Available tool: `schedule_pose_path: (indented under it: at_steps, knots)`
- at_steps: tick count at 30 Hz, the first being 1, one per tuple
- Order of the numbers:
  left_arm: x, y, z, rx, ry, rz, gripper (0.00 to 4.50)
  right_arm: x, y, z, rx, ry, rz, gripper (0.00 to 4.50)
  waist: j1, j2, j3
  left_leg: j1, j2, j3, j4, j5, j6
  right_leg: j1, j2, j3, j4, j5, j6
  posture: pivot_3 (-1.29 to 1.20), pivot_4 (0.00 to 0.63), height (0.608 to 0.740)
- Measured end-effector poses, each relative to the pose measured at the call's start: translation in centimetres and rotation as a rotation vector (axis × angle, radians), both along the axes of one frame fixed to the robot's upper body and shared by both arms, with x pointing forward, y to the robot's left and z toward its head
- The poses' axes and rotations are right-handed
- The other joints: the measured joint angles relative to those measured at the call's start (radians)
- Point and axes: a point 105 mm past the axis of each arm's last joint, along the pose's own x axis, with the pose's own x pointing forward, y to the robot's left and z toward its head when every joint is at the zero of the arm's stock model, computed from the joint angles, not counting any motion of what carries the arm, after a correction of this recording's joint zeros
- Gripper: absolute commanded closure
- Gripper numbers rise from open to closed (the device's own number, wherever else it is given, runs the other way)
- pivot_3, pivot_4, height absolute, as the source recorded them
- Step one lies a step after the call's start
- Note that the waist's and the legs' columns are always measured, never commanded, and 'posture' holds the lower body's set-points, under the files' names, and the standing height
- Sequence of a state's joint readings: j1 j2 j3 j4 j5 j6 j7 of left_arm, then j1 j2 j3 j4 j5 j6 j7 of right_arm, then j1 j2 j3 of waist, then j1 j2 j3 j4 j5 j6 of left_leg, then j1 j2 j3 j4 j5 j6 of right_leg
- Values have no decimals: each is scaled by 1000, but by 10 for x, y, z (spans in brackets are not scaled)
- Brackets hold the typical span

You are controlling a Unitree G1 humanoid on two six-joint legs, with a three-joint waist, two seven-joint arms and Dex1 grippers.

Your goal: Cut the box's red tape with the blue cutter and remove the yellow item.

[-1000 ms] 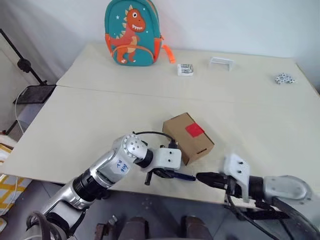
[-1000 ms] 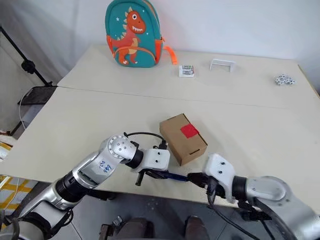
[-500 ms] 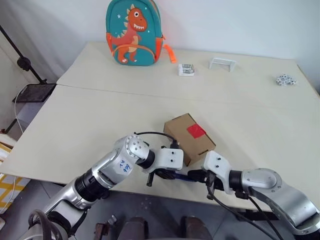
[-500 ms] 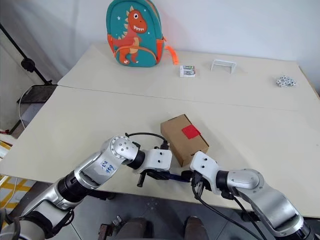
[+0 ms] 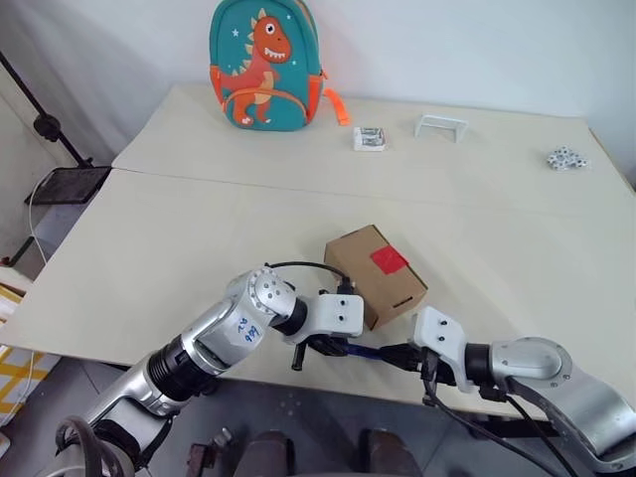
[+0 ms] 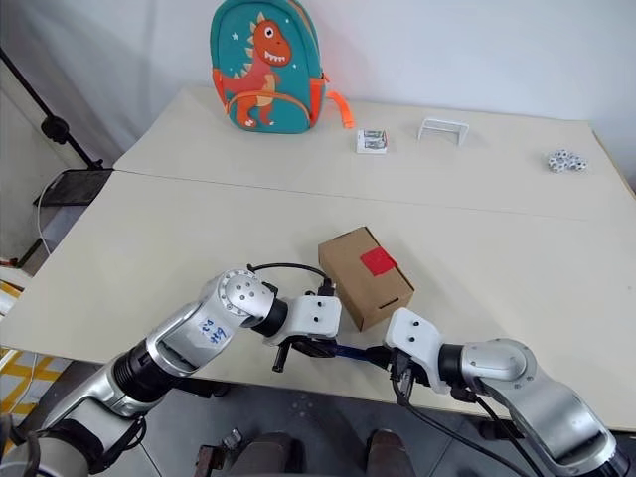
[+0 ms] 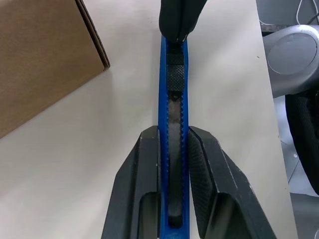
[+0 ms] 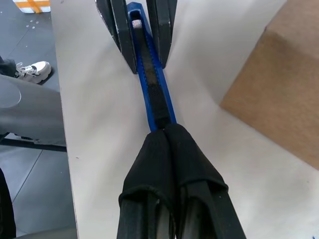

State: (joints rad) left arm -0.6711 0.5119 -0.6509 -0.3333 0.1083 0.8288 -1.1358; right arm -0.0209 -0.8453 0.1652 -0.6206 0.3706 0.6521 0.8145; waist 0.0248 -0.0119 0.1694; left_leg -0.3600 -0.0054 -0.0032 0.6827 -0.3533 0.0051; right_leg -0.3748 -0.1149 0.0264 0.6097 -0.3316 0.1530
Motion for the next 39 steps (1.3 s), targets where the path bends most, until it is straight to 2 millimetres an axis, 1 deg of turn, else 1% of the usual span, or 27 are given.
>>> schedule_pose_path:
  at_steps: [2, 11, 17, 20, 24, 26, 27, 30, 31, 32, 34, 36, 39]
  knots:
    - [0, 0, 0, 0, 0, 1, 4052, 1, 6, 0, 8, -3, 17, 4434, -1, 0, 0, 0, 0, 0, 0, 0, 0, 0, 0, 0, 0, 0, 0, 0, 150, 740]
    - [0, 0, 0, 0, 1, 1, 4052, 8, 23, 0, 25, -7, 60, 4434, -1, 0, 0, 0, 0, 0, 0, 0, -1, 0, 0, -1, 0, 0, 0, 0, 150, 740]
    - [0, 1, 0, 2, 0, 2, 4052, 9, 29, 1, 26, -7, 72, 4434, -2, 0, 0, 0, 1, 0, 0, 1, -1, 0, 0, -1, 0, 0, 0, 0, 150, 740]
    - [1, 1, 0, 2, 0, 2, 4052, 9, 38, 1, 46, -1, 93, 4434, -2, 0, 0, 0, 1, -1, 0, 1, -1, 0, 0, -3, 0, 0, 0, 0, 150, 740]
    - [0, 0, 0, -1, -5, -5, 4052, 9, 38, 1, 53, 7, 92, 4434, 0, 0, 0, -1, 0, -2, 0, 1, -1, 0, -1, -4, 0, 0, 0, 0, 150, 740]
    - [1, 1, 2, -3, -22, -18, 4052, 7, 32, 0, 53, 22, 88, 4434, 0, 0, 0, -2, 0, -3, 0, 1, -1, 0, -1, -5, 0, 0, 0, 0, 150, 740]
    - [1, 2, 2, -2, -29, -30, 4052, 6, 27, 3, 72, 29, 77, 4434, -1, 0, 0, -5, 1, -4, 0, 1, -2, -1, -1, -6, 0, 0, 0, 0, 150, 740]
    - [2, 16, 6, 9, -58, -77, 4052, 5, 16, 27, 183, 34, 50, 4434, -8, 2, 1, -9, 3, -5, 0, 2, -4, -5, -1, -12, 0, 0, 1, 0, 150, 740]
    - [5, 23, 9, 8, -80, -93, 4052, 1, 9, 39, 221, 39, 52, 4434, -11, 4, 3, -10, 4, -6, 0, 2, -6, -5, -1, -17, 0, 0, 1, 0, 150, 740]
    - [8, 29, 10, 11, -92, -91, 4052, -1, 3, 44, 227, 41, 51, 4434, -11, 5, 4, -10, 5, -6, 0, 3, -7, -5, -1, -19, 0, 0, 1, 0, 150, 740]
    - [18, 40, 21, -21, -164, -108, 4052, -10, -16, 57, 274, 86, 49, 4434, -3, 6, 5, -11, 5, -10, -1, 4, -9, -5, 0, -23, 0, 0, 1, 0, 150, 740]
    - [25, 45, 34, -63, -232, -134, 4052, -14, -26, 71, 322, 108, 45, 4434, 0, 7, 6, -11, 6, -11, -1, 4, -9, -4, 0, -24, 0, 0, 1, 0, 150, 740]
    - [26, 41, 53, -145, -352, -242, 4052, -16, -41, 89, 379, 180, -2, 3850, 0, 7, 6, -11, 5, -11, 0, 5, -9, -3, -1, -24, -1, 0, 1, 0, 150, 740]
